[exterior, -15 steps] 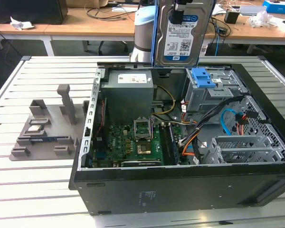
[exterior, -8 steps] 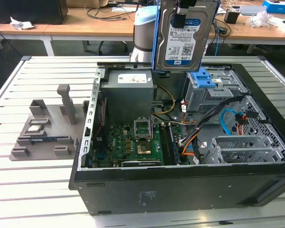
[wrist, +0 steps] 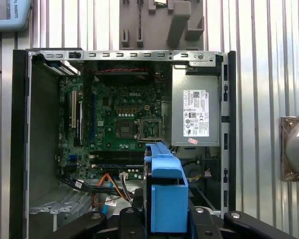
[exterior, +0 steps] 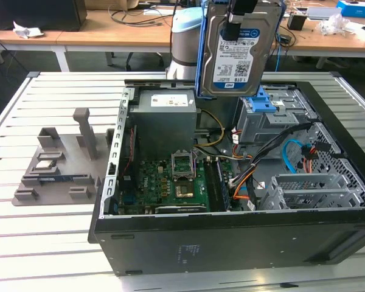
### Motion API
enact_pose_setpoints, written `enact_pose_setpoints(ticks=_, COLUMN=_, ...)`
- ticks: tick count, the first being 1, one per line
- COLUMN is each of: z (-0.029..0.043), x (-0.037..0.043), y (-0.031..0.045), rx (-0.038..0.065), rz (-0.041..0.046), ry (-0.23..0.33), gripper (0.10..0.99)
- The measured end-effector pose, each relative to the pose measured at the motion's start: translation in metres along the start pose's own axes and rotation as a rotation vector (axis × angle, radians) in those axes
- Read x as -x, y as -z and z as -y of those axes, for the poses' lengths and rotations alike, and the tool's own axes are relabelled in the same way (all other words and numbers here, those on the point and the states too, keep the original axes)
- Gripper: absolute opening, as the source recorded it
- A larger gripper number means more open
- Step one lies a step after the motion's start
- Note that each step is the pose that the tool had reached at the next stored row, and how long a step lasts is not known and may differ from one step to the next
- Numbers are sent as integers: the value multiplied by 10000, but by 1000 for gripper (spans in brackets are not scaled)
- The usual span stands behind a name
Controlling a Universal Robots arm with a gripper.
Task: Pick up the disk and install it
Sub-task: 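Pick up the disk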
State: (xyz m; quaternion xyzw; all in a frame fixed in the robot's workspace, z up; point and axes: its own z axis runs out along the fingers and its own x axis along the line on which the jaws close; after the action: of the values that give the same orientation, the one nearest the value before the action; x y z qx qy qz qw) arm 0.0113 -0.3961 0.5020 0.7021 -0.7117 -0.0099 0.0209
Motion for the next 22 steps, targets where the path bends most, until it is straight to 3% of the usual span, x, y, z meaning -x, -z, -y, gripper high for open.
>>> enact_pose_setpoints(ticks=16, z=4, x=-316, y=-14, rx=0, rz=1, ry=-1, gripper=369)
enact_pose_setpoints(ticks=19, z=6, x=-421, y=-19, rx=0, rz=0, ry=-1, gripper=369)
enact_pose_setpoints(ticks=22, z=7, x=-475, y=-21, rx=0, rz=1, ry=-1, gripper=369)
